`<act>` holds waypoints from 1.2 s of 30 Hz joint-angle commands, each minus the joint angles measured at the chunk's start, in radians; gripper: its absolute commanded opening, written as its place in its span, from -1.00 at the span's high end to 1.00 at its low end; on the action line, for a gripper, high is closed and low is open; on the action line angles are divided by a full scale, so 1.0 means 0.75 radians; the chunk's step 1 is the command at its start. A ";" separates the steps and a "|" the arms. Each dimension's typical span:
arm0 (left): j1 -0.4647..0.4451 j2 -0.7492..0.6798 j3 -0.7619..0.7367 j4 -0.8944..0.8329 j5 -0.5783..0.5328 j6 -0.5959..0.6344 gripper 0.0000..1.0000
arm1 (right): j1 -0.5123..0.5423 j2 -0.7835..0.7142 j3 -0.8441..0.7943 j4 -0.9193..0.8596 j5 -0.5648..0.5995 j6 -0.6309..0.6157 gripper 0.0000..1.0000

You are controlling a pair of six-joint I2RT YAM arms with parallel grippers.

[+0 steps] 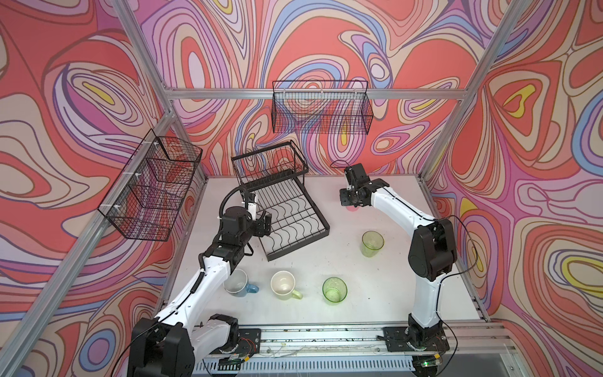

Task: Load the cups into the dish rack
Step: 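Move the right gripper over the pink cup while the left gripper approaches the rack, then lower the right gripper and grasp the pink cup by its rim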

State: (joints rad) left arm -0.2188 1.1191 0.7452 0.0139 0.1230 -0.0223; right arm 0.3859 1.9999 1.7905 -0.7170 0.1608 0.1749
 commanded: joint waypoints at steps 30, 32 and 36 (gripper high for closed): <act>-0.186 0.013 0.095 -0.115 0.523 0.120 -0.80 | -0.116 0.384 0.452 -0.271 -0.134 -0.143 0.34; -0.194 0.017 0.098 -0.126 0.511 0.130 -0.80 | -0.116 0.399 0.464 -0.276 -0.134 -0.147 0.38; -0.204 0.019 0.096 -0.122 0.503 0.130 -0.80 | -0.117 0.429 0.484 -0.291 -0.130 -0.153 0.49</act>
State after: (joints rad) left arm -0.3626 1.1275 0.7898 -0.0563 0.5114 0.0490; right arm 0.2985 2.2883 2.1258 -0.9150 0.0631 0.0700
